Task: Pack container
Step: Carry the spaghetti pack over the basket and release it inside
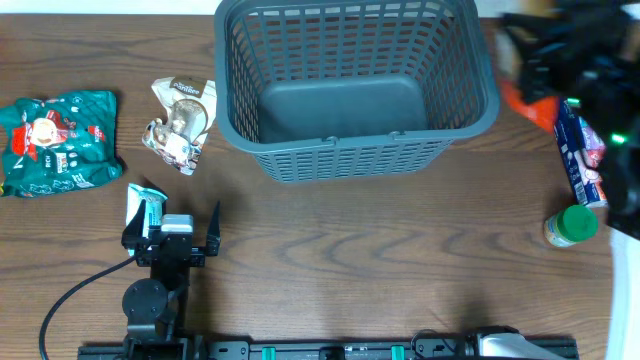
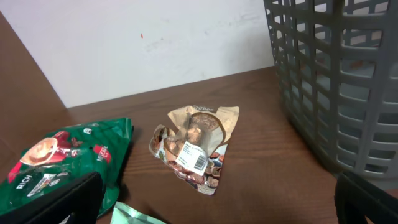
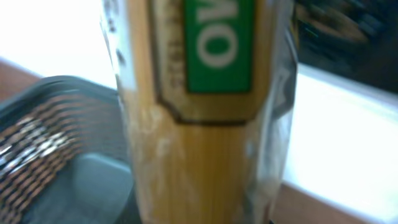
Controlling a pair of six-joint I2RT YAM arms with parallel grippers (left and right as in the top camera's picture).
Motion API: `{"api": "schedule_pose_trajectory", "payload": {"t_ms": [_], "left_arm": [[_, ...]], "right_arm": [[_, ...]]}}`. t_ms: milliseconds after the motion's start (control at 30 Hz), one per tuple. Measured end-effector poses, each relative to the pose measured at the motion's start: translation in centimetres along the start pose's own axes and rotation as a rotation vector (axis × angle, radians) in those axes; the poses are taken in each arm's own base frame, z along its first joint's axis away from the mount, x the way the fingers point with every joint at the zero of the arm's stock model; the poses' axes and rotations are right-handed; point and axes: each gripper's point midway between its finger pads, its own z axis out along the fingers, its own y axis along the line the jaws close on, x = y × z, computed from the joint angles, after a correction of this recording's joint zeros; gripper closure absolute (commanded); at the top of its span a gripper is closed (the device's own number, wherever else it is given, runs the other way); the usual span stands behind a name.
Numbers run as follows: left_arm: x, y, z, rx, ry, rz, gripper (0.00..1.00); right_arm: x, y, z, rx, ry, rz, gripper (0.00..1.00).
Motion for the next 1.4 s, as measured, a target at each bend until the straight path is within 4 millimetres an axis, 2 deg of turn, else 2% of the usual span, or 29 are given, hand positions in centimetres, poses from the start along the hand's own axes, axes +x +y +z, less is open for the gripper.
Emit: {"api": "schedule_pose_trajectory", "payload": {"t_ms": [133, 267, 633, 733, 933, 1100, 1233, 1400], "left_arm": [[0.0, 0.0, 0.0, 0.000, 0.000, 0.000, 0.01], [0.0, 0.0, 0.0, 0.000, 0.000, 0.000, 0.02], [0.0, 0.0, 0.0, 0.000, 0.000, 0.000, 0.01], [0.0, 0.0, 0.0, 0.000, 0.000, 0.000, 0.01], [0.0, 0.0, 0.0, 0.000, 0.000, 0.000, 0.01], [0.0, 0.0, 0.0, 0.000, 0.000, 0.000, 0.01], [0.0, 0.0, 0.0, 0.000, 0.000, 0.000, 0.01], [0.0, 0.0, 0.0, 0.000, 0.000, 0.000, 0.01]], "right_arm": [[-0.7, 4.5, 2.9, -0.156, -0.008, -0.162, 0.99], [1.2, 7.2, 5.4, -0.258, 0.049, -0.312, 0.99], [10.0, 7.8, 9.9, -0.379, 0.328, -0.555, 0.99], [12.6, 8.2, 11.0, -0.431, 0.404, -0.570, 0.99], [19.4, 9.7, 14.0, -0.583, 0.587, -0.564, 0.99], [24.2, 10.8, 16.5, -0.672, 0.687, -0.546, 0.99], [26.2, 11.7, 17.2, -0.729, 0.724, -0.533, 0.99], [26.6, 12.6, 17.3, -0.766, 0.722, -0.546, 0.99]]}}
